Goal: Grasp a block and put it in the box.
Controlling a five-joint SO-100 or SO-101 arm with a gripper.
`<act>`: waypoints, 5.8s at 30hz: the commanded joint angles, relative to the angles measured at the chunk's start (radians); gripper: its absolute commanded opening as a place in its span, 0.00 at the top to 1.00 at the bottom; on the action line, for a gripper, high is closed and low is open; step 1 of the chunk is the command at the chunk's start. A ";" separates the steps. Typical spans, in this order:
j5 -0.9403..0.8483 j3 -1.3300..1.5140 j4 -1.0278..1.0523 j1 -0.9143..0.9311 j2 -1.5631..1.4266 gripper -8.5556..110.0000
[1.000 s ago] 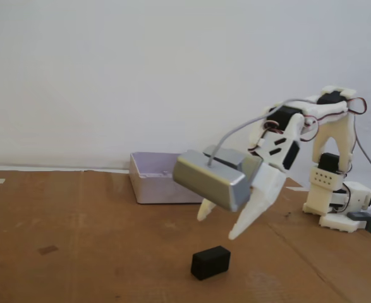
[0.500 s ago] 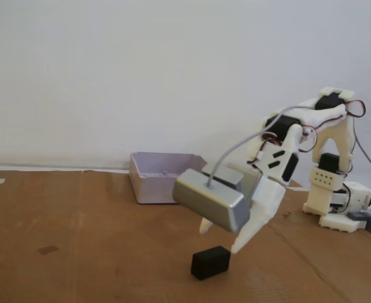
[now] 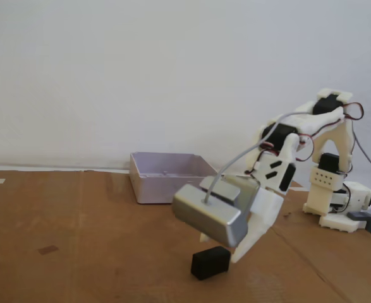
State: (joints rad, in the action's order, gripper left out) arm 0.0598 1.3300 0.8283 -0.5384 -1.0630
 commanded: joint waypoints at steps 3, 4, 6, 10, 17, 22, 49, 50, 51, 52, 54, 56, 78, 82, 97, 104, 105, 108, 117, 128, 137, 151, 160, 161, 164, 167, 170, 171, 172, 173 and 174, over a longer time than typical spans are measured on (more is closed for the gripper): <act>0.002 -0.123 -0.006 0.005 -0.037 0.67; 0.002 -0.123 -0.009 0.005 -0.035 0.67; 0.002 -0.123 -0.009 0.006 -0.031 0.67; 0.002 -0.123 -0.012 0.006 -0.020 0.67; 0.002 -0.123 -0.018 0.011 0.003 0.67; 0.002 -0.123 -0.018 0.018 0.012 0.67; 0.063 -0.123 -0.020 0.020 0.025 0.67; 0.063 -0.123 -0.020 0.020 0.025 0.67; 0.063 -0.123 -0.020 0.020 0.025 0.67; 0.063 -0.123 -0.020 0.020 0.025 0.67; 0.063 -0.123 -0.020 0.020 0.025 0.67; 0.064 -0.123 -0.020 0.020 0.028 0.67; 0.064 -0.262 -0.011 0.020 0.164 0.67; 0.064 -0.259 -0.008 0.020 0.164 0.67; 0.064 -0.253 -0.006 0.020 0.166 0.67; 0.064 -0.253 -0.006 0.020 0.166 0.67; 0.064 -0.252 -0.006 0.020 0.167 0.68; 0.064 -0.252 -0.006 0.020 0.167 0.74; 0.064 -0.252 -0.006 0.020 0.167 0.93; 0.064 -0.265 -0.018 0.017 0.206 0.93; 0.064 -0.259 -0.018 0.020 0.207 0.93; 0.064 -0.265 -0.006 0.031 0.192 0.93; 0.063 -0.265 -0.020 0.031 0.192 0.93; 0.063 -0.265 -0.020 0.031 0.192 0.93; 0.061 -0.265 -0.020 0.031 0.192 0.93; 0.063 -0.265 -0.020 0.031 0.190 0.93; 0.063 -0.268 -0.020 0.031 0.189 0.93; 0.063 -0.268 -0.020 0.031 0.183 0.93; 0.063 -0.272 -0.020 0.031 0.173 0.93; 0.063 -0.272 -0.020 0.031 0.164 0.93; 0.063 -0.272 -0.020 0.032 0.155 0.93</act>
State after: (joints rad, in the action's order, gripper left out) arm 0.1150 1.1397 0.8283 -0.5185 -0.8345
